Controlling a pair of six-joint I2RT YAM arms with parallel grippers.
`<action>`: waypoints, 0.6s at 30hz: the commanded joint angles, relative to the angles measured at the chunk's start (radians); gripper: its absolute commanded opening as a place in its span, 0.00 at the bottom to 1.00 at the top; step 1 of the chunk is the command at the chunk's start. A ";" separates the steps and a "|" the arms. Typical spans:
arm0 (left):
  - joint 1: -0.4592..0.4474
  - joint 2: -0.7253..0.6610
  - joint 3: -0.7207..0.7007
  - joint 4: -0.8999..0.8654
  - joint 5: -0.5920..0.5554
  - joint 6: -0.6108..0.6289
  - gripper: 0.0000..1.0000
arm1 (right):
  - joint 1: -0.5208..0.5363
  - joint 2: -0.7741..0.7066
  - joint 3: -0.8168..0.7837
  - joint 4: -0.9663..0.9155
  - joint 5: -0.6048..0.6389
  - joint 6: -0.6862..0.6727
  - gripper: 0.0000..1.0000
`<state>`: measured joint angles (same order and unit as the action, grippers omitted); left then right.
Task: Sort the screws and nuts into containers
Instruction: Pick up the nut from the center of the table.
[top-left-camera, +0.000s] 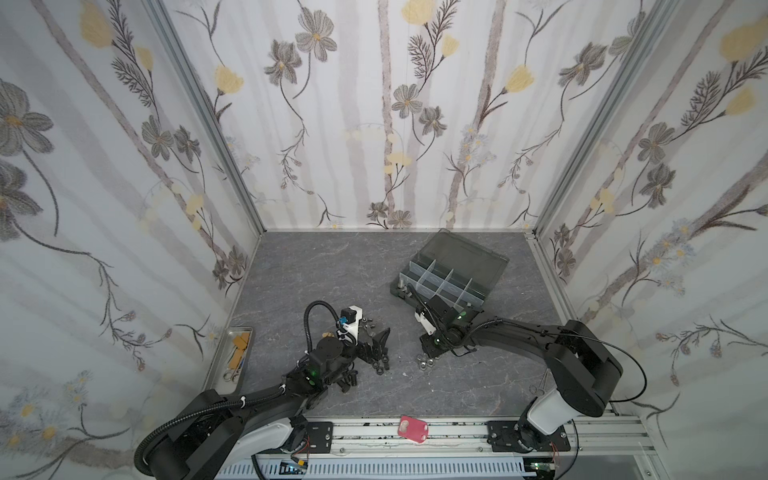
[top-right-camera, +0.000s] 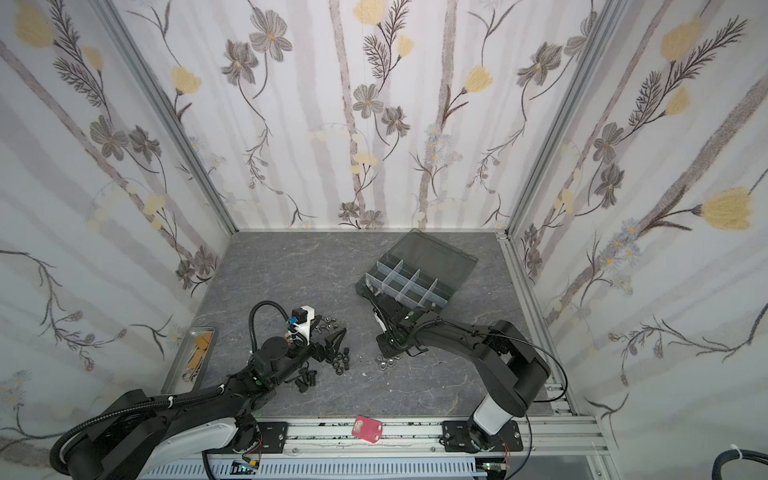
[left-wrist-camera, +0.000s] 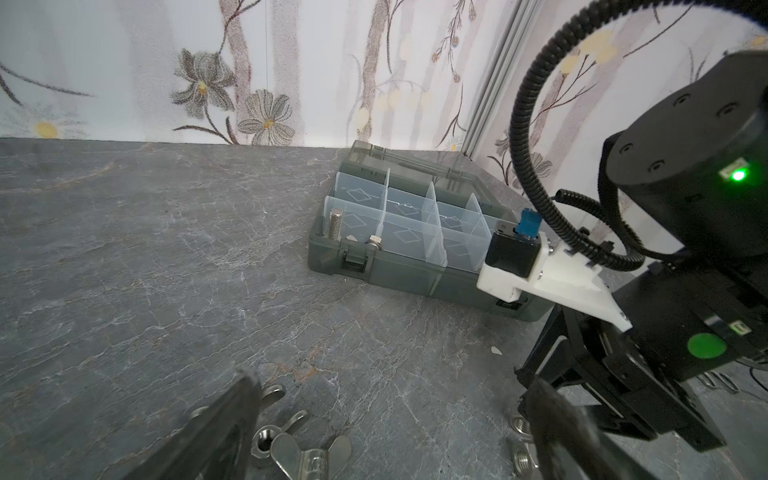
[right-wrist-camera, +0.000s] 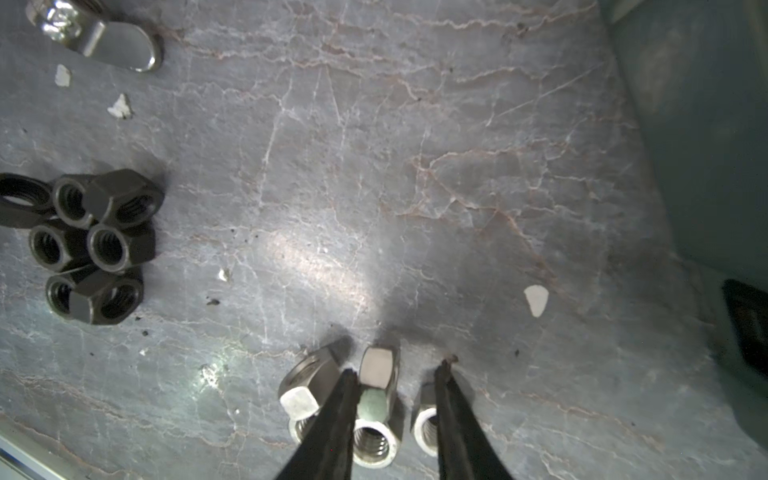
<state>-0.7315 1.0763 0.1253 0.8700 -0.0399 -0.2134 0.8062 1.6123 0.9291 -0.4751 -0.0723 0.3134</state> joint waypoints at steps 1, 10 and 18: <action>0.000 0.012 0.002 0.051 0.005 -0.007 1.00 | 0.007 0.010 -0.003 -0.011 -0.002 0.005 0.35; 0.000 0.014 -0.003 0.055 0.003 -0.009 1.00 | 0.007 0.054 -0.006 0.023 -0.003 0.027 0.28; 0.000 0.013 -0.003 0.072 0.004 -0.005 1.00 | 0.007 0.040 0.047 0.020 0.017 0.011 0.08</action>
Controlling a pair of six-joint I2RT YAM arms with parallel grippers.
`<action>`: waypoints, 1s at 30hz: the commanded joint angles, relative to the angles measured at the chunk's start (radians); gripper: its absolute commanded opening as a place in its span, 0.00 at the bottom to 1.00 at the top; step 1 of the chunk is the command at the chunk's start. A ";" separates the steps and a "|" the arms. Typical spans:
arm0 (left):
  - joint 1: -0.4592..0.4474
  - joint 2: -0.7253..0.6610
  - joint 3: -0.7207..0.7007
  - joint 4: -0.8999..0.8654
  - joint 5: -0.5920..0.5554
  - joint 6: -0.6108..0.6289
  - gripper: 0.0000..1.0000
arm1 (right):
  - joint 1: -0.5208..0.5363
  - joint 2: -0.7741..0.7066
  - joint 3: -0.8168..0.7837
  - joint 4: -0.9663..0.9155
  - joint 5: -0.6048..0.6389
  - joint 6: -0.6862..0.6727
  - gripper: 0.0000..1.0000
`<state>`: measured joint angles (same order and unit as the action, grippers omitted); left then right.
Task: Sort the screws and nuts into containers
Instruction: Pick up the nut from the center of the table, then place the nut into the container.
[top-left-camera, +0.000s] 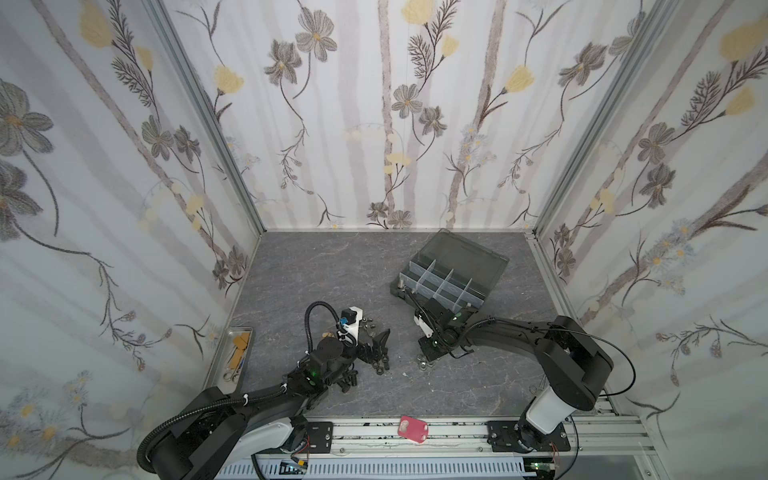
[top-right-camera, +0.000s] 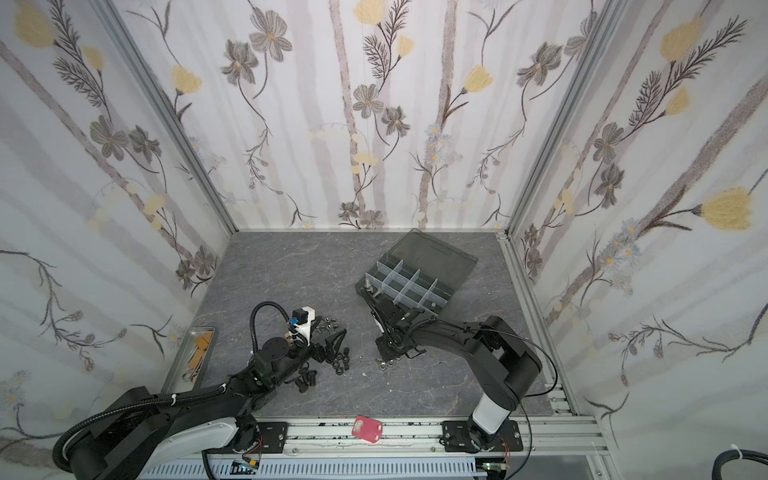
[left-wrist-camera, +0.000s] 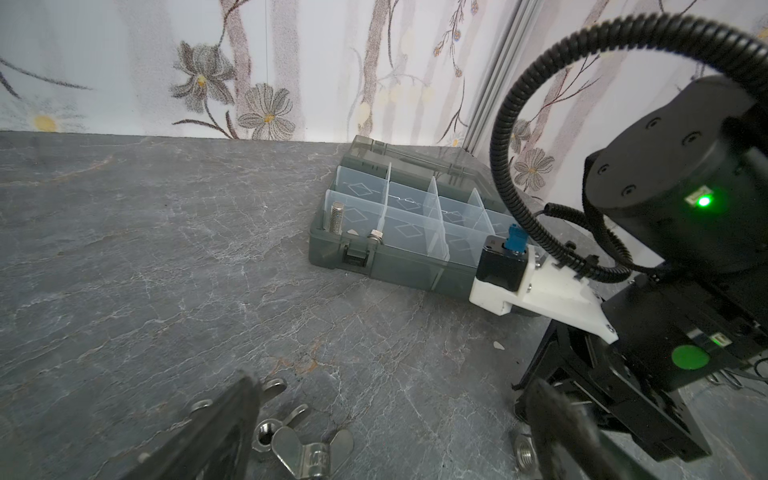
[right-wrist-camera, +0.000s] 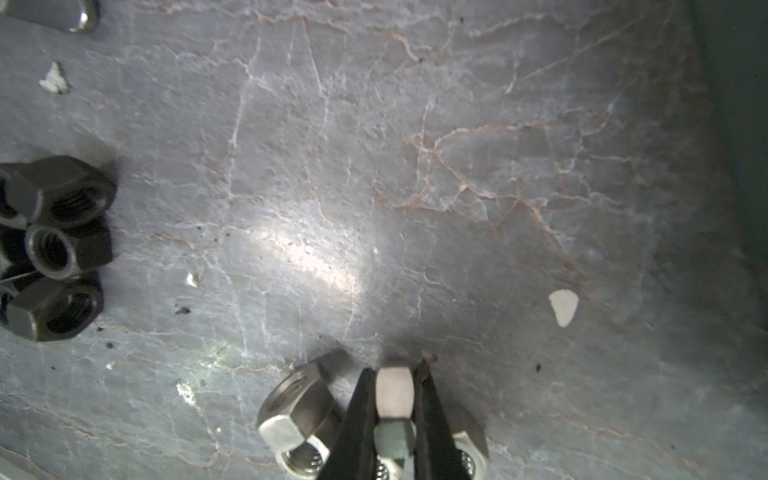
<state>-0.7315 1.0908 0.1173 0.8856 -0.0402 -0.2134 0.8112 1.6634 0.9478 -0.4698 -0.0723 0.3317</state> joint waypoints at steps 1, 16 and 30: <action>0.000 -0.002 0.012 0.060 0.010 -0.002 1.00 | -0.006 -0.013 0.044 0.013 0.024 -0.013 0.07; -0.003 0.091 0.105 0.167 0.087 0.045 1.00 | -0.415 -0.108 0.169 0.020 0.184 -0.089 0.06; -0.006 0.121 0.106 0.179 0.082 0.040 1.00 | -0.530 -0.028 0.095 0.094 0.144 -0.088 0.13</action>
<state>-0.7380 1.2106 0.2169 1.0142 0.0456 -0.1791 0.2863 1.6260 1.0470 -0.4091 0.0803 0.2428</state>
